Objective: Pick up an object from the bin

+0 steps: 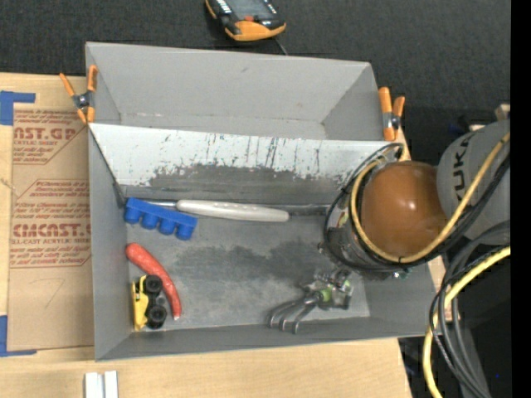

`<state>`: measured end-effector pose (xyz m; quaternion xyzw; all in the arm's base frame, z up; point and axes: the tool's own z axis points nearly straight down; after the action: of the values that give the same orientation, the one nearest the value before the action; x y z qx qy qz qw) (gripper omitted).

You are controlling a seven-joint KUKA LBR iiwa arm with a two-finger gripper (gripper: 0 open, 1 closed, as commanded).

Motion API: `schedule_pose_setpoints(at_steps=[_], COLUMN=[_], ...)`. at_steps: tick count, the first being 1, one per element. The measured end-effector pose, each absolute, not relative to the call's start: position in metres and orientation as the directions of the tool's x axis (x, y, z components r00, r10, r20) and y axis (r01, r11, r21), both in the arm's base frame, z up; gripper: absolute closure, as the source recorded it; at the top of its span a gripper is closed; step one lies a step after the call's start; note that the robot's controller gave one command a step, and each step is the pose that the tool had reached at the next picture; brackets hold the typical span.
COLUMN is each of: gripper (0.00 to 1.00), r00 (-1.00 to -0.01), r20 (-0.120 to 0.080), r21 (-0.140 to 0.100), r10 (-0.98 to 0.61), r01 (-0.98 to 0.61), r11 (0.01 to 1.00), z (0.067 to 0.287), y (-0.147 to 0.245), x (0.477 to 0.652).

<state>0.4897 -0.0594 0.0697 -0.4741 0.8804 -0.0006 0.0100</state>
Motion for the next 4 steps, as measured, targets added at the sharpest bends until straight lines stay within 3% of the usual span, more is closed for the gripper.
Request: schedule_pose_setpoints(at_steps=[1, 2, 3, 4], gripper=[1.00, 1.00, 1.00, 1.00], r00=[-0.550, -0.544, -0.527, -0.523], r20=[-0.017, -0.017, -0.017, -0.016], r21=[-0.011, -0.007, -0.007, -0.003], r10=[-0.835, -0.839, -0.849, -0.852], r01=[-0.835, -0.839, -0.849, -0.852], r11=[0.550, 0.544, 0.528, 0.523], z=[0.070, 0.171, 0.107, 0.188], y=[-0.059, -0.056, -0.065, -0.055], x=[0.490, 0.508, 0.499, 0.498])
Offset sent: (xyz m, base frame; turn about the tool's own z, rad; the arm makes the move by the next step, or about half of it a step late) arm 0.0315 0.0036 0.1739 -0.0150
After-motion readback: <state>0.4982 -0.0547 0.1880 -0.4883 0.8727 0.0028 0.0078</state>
